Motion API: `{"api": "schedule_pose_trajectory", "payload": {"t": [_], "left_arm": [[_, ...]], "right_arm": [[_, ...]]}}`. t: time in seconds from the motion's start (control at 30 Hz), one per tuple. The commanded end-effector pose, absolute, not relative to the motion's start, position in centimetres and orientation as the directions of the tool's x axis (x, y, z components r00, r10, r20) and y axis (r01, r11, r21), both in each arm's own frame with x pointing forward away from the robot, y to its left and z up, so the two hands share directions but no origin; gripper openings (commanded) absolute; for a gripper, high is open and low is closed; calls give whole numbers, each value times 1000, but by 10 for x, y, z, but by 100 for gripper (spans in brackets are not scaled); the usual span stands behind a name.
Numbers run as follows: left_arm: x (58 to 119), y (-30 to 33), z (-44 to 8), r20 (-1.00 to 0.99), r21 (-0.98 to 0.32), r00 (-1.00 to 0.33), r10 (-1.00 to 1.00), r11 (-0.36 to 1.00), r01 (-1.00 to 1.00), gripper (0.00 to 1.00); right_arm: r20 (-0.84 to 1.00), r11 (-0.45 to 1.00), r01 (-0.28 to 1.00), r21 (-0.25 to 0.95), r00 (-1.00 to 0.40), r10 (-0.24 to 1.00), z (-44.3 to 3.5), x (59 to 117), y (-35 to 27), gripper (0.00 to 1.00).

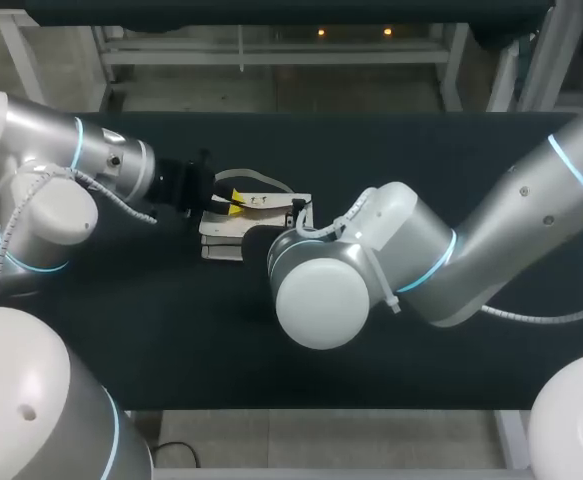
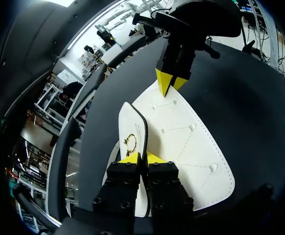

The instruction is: Pick up the bag, open it, inspect its contents, close it, and place it on the opposite side

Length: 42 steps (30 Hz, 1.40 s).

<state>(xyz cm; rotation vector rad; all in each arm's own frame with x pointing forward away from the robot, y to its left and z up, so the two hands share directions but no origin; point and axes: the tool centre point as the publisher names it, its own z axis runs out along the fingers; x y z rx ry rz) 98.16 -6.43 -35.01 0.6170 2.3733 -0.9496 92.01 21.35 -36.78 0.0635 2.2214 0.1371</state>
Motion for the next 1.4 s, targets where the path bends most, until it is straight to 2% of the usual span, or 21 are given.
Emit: {"api": "schedule_pose_trajectory", "payload": {"t": [0.03, 0.5, 1.0, 1.27, 1.3, 1.33, 1.37, 1.4], "left_arm": [[981, -61, -355, -597, -498, -772, 221, 652, 572, 0], [976, -49, -367, -602, -480, -748, 279, 622, 619, 0], [980, -71, -368, -598, -480, -771, 217, 674, 561, 0], [982, -58, -364, -598, -490, -780, 184, 686, 538, 0], [982, -56, -363, -598, -491, -780, 182, 687, 536, 2], [982, -55, -361, -600, -494, -780, 177, 684, 536, 16], [981, -54, -359, -602, -498, -779, 175, 681, 537, 38], [981, -54, -357, -604, -501, -778, 174, 676, 540, 40]], "right_arm": [[-818, 989, -31, 142, -566, 100, -372, 919, 211, 0], [-818, 989, -31, 142, -566, 100, -372, 919, 211, 0], [-818, 989, -31, 142, -566, 100, -372, 919, 211, 0], [-818, 989, -31, 142, -566, 100, -372, 919, 211, 0], [-818, 989, -31, 142, -566, 100, -372, 919, 211, 0], [-818, 989, -31, 142, -566, 100, -372, 919, 211, 0], [-818, 989, -31, 142, -566, 100, -372, 919, 211, 0], [-818, 989, -31, 142, -566, 100, -372, 919, 211, 0]]}}
